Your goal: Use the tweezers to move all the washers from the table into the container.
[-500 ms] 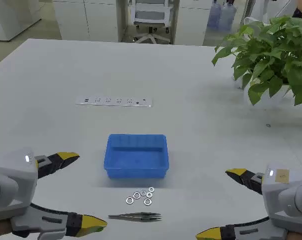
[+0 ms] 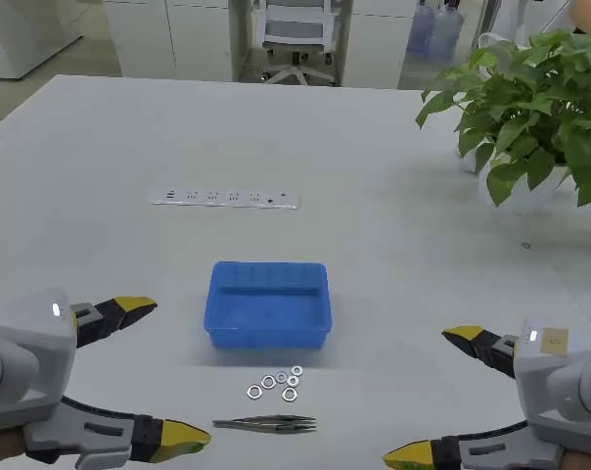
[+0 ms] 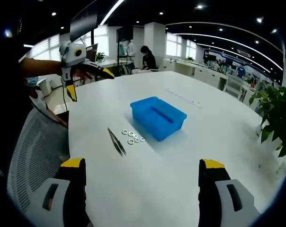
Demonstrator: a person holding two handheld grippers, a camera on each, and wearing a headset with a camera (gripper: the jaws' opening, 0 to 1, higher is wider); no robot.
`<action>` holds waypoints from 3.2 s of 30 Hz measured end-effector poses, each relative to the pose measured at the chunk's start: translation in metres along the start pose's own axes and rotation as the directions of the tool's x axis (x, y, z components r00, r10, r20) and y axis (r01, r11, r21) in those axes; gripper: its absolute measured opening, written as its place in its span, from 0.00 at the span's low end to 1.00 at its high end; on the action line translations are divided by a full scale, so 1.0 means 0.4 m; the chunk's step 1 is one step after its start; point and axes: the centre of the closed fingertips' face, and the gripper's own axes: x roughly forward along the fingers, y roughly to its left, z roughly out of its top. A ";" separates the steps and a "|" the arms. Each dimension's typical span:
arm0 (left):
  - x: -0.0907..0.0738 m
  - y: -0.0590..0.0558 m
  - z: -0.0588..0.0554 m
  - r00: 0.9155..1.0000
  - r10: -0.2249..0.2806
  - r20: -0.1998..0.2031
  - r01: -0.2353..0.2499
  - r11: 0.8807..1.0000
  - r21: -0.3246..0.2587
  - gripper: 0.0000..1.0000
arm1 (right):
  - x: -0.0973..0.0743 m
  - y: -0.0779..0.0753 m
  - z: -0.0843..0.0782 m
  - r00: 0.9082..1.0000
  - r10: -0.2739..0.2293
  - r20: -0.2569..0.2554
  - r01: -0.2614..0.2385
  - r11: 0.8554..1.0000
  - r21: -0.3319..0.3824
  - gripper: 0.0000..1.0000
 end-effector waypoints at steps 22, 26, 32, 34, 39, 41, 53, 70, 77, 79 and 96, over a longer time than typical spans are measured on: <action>-0.001 -0.001 0.005 1.000 0.002 0.005 -0.002 1.000 0.004 0.99 | -0.004 -0.005 0.001 1.000 -0.011 0.008 0.011 1.000 -0.002 1.00; -0.001 -0.002 0.005 1.000 -0.004 0.005 0.004 1.000 0.004 0.99 | -0.003 -0.008 0.006 1.000 -0.012 0.013 0.012 1.000 -0.003 1.00; -0.002 0.003 0.004 1.000 -0.002 0.003 0.002 1.000 0.006 0.99 | 0.000 -0.009 0.008 1.000 -0.008 0.016 0.008 1.000 -0.006 1.00; -0.003 0.005 0.004 1.000 0.000 0.002 0.000 1.000 0.006 0.99 | 0.001 -0.009 0.008 1.000 -0.007 0.014 0.007 1.000 -0.007 1.00; -0.003 0.006 0.002 1.000 0.000 0.000 0.000 1.000 0.008 0.99 | 0.000 -0.008 0.010 1.000 -0.007 0.018 0.007 1.000 -0.008 1.00; -0.003 0.005 0.001 1.000 -0.002 -0.001 0.002 1.000 0.010 0.99 | 0.001 -0.008 0.010 1.000 -0.006 0.018 0.007 1.000 -0.007 1.00; -0.007 0.009 -0.003 1.000 0.003 -0.004 -0.003 1.000 0.008 0.99 | 0.000 -0.009 0.010 1.000 -0.006 0.018 0.006 1.000 -0.009 1.00; -0.010 0.010 -0.008 1.000 0.007 -0.015 -0.006 1.000 0.014 0.99 | 0.002 -0.012 0.026 1.000 -0.002 0.027 0.003 1.000 -0.022 1.00; -0.012 0.017 -0.021 1.000 0.006 -0.030 -0.005 1.000 0.022 0.99 | 0.011 -0.013 0.039 1.000 0.010 0.027 -0.009 0.999 -0.046 1.00; -0.011 0.015 -0.028 0.999 0.001 -0.040 0.000 1.000 0.027 0.99 | 0.018 -0.008 0.042 1.000 0.022 0.022 -0.020 0.997 -0.071 0.98; 0.037 -0.020 -0.084 0.989 -0.086 -0.122 0.097 0.991 0.089 0.75 | 0.100 0.069 0.049 0.978 0.199 -0.060 -0.208 0.943 -0.261 0.71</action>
